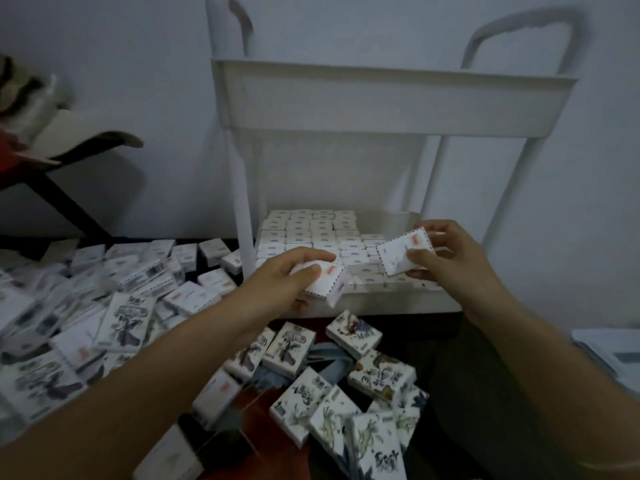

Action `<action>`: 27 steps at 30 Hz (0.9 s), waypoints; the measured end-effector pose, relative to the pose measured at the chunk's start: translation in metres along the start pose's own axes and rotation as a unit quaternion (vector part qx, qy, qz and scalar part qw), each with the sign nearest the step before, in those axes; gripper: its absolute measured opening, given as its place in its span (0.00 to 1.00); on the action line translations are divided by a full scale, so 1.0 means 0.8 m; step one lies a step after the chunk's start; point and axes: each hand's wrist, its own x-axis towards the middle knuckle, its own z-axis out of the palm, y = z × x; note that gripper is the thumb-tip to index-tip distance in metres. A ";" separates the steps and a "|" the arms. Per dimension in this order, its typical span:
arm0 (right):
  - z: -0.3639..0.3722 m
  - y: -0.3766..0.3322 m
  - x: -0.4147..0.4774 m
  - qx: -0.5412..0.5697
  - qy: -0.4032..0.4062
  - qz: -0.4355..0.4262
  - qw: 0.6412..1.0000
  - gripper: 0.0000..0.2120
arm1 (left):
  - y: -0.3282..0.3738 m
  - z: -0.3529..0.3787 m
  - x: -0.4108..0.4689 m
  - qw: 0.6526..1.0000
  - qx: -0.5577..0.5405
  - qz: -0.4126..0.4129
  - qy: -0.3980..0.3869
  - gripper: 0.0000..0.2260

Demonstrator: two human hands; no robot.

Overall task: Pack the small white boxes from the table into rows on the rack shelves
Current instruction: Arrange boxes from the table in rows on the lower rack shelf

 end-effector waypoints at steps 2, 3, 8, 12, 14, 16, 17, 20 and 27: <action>-0.007 0.004 0.034 -0.030 -0.010 -0.003 0.999 0.14 | 0.004 0.007 0.033 0.999 -0.027 -0.025 0.016 0.13; -0.009 0.007 0.051 -0.054 -0.014 -0.004 0.998 0.15 | 0.009 0.010 0.048 0.998 -0.043 -0.037 0.021 0.13; -0.005 0.029 0.134 -0.192 0.034 -0.064 0.979 0.18 | 0.014 0.016 0.123 0.992 -0.114 -0.049 -0.001 0.33; 0.019 0.053 0.180 -0.225 0.022 -0.048 0.973 0.20 | 0.009 0.024 0.176 0.994 -0.072 -0.069 0.049 0.30; 0.030 0.064 0.193 -0.225 -0.012 -0.015 0.974 0.18 | 0.009 0.025 0.208 0.992 -0.067 -0.055 0.090 0.29; 0.037 0.075 0.198 -0.238 -0.052 -0.017 0.970 0.16 | 0.013 0.026 0.239 0.987 -0.101 -0.038 0.118 0.29; 0.040 0.081 0.198 -0.244 -0.075 -0.023 0.967 0.15 | 0.015 0.027 0.252 0.986 -0.096 -0.030 0.132 0.27; 0.043 0.098 0.201 -0.233 -0.129 -0.003 0.964 0.13 | 0.009 0.034 0.281 0.985 0.051 0.010 0.162 0.19; 0.044 0.123 0.210 -0.103 -0.103 0.103 0.984 0.12 | 0.002 0.051 0.312 0.941 0.260 0.164 0.143 0.22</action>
